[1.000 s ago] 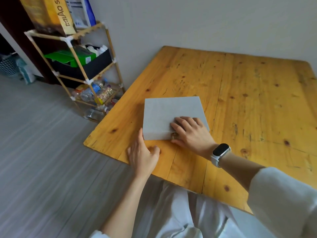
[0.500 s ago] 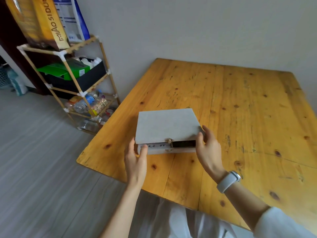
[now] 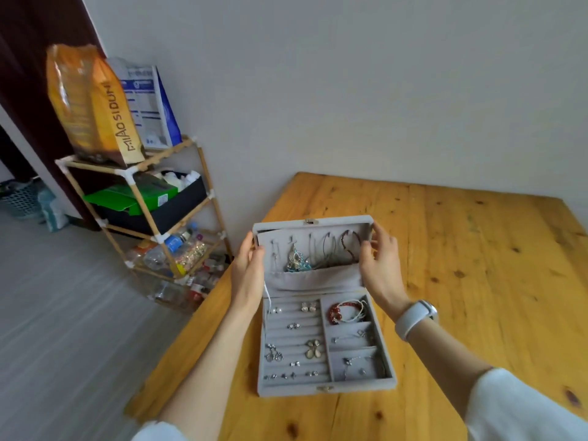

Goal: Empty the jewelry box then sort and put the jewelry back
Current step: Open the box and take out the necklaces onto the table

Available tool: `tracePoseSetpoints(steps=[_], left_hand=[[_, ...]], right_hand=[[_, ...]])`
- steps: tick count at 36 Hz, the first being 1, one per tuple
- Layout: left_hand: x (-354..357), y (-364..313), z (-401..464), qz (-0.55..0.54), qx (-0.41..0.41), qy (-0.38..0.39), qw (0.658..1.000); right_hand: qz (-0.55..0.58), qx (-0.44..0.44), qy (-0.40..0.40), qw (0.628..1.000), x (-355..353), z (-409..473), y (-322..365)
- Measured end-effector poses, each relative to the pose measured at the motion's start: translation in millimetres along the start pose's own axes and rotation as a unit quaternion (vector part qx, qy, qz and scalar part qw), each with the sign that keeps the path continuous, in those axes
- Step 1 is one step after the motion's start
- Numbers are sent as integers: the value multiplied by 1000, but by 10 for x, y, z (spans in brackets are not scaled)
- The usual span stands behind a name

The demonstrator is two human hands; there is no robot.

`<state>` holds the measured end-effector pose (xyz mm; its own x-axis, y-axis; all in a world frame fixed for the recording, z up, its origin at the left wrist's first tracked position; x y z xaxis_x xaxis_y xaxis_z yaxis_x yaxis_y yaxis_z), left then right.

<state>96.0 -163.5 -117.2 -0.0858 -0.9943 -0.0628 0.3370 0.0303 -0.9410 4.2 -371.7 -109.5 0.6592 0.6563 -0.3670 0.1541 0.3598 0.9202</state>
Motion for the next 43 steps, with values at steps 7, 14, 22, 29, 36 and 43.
tracePoseSetpoints(steps=[7,14,22,29,36,43], left_hand=[[23,262,222,67,-3,28,997],[-82,252,295,132,62,20,989],[-145,205,317,124,68,37,989],[-175,227,339,133,54,38,989],[-179,214,310,136,46,38,989],[-187,174,281,140,46,39,988]], right_hand=[[-18,2,-7,1000,138,176,-112],[-126,-218,-86,964,438,-100,268],[-306,-156,25,939,1169,-143,396],[-299,-120,-27,946,1287,-156,433],[-244,-122,-49,961,1227,-119,352],[-236,-108,-51,964,1234,-144,394]])
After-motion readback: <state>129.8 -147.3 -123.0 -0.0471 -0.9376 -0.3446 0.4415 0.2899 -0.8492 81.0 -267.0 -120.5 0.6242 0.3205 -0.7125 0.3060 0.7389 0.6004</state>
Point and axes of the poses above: each hand's wrist, its own z-axis towards the middle knuckle, its own x-axis out of the palm, y = z × x, the point moved 6 cm from there along z, towards the middle knuckle, and after that the axes turned 8 degrees about x, right-handed, at the moved point
